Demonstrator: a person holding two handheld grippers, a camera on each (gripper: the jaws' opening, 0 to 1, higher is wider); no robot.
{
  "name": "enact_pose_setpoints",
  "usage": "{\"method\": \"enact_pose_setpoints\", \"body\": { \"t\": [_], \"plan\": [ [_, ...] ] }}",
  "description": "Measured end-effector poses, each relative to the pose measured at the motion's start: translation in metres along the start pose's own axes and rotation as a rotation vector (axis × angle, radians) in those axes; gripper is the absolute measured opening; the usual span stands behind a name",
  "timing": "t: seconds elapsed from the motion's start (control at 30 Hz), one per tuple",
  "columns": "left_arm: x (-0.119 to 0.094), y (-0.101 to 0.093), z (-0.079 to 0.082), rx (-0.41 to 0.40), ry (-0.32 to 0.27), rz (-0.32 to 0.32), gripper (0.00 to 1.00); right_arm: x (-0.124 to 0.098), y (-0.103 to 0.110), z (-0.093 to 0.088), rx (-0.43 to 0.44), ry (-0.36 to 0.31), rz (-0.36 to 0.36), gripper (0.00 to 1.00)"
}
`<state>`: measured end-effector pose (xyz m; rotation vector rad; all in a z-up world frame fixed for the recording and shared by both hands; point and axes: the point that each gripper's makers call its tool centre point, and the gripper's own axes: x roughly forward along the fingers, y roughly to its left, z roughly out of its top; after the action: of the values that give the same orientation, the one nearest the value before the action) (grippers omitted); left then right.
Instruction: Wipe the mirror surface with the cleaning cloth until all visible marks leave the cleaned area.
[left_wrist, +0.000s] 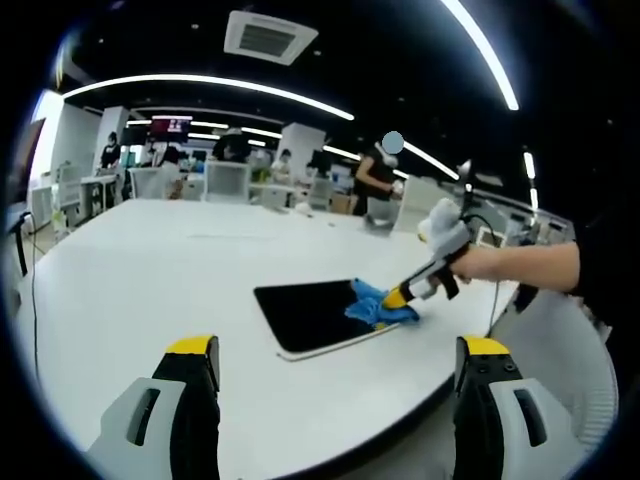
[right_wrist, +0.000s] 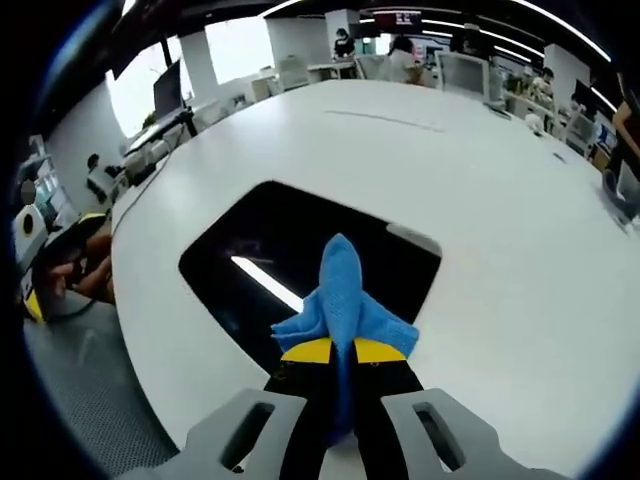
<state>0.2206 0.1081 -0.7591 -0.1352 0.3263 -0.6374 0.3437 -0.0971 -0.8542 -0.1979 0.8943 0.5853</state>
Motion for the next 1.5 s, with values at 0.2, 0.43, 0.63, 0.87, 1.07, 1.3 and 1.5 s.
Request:
{"method": "enact_pose_setpoints", "body": {
  "t": [0.2,0.43,0.63,0.87,1.07,1.3,1.5],
  "plan": [
    [0.0,0.0,0.0,0.001,0.0,-0.002,0.99,0.006,-0.007,0.009,-0.004,-0.007,-0.008,0.01],
    [0.0,0.0,-0.001,-0.001,0.005,0.0,0.98,0.011,-0.012,0.016,0.003,-0.009,-0.016,0.01],
    [0.0,0.001,0.001,0.001,-0.002,0.001,0.99,0.014,-0.016,0.021,0.017,-0.018,-0.016,0.01],
    [-0.001,0.0,0.001,0.0,-0.002,-0.002,0.99,0.018,-0.021,0.027,0.012,-0.021,-0.017,0.01],
    [-0.001,0.001,0.001,0.0,-0.001,0.001,0.99,0.023,-0.027,0.033,0.019,-0.029,-0.017,0.01],
    [0.0,0.001,0.002,0.002,-0.007,0.0,0.99,0.026,-0.032,0.038,0.023,-0.037,-0.021,0.01],
    [0.0,0.0,0.002,0.001,-0.007,-0.001,0.99,0.03,-0.038,0.045,0.02,-0.046,-0.022,0.01]
  ]
}}
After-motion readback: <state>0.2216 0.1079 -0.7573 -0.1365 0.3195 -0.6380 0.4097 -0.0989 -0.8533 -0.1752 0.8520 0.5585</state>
